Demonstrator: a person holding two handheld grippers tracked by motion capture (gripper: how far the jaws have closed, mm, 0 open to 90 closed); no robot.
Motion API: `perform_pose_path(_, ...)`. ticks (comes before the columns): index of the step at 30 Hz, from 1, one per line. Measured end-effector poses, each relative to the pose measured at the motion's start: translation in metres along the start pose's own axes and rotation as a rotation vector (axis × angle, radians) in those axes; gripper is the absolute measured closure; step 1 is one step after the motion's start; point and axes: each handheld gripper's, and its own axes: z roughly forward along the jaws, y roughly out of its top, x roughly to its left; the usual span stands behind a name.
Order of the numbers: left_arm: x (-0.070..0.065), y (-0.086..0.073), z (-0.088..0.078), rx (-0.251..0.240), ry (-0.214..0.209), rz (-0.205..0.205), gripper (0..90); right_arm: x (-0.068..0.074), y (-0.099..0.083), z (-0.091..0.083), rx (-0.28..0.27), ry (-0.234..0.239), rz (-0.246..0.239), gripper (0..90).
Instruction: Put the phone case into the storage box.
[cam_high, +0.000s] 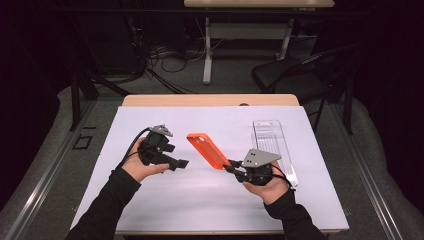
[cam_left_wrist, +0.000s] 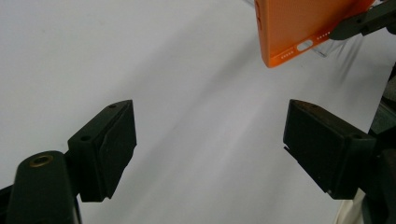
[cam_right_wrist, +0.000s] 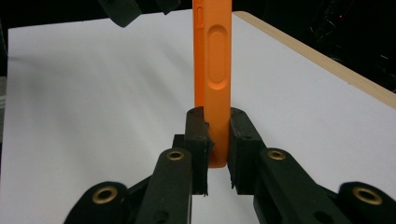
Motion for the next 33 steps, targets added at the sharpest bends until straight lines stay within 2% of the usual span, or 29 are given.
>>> perform_pose_path(9,-0.0078,0.0047,0.0020,-0.102,-0.015,0.015,21.0,-0.0024,-0.0034,0.0004,-0.034,0.012,0.066,80.4)
perform_pose_path(11,-0.0089,0.0052,0.0026,-0.112,-0.018,0.019,21.5,-0.0030,-0.0034,0.0000,-0.038,0.011,0.077,80.4)
perform_pose_path(14,-0.0093,0.0044,0.0038,-0.145,-0.029,0.007,23.8,-0.0041,-0.0043,0.0000,-0.052,0.016,0.104,80.4)
perform_pose_path(22,-0.0085,0.0030,0.0037,-0.169,-0.061,-0.028,31.0,-0.0060,-0.0062,0.0000,-0.077,0.032,0.147,80.4)
perform_pose_path(33,-0.0075,0.0032,0.0040,-0.166,-0.064,-0.066,37.9,-0.0070,-0.0082,0.0012,-0.087,0.037,0.168,80.4)
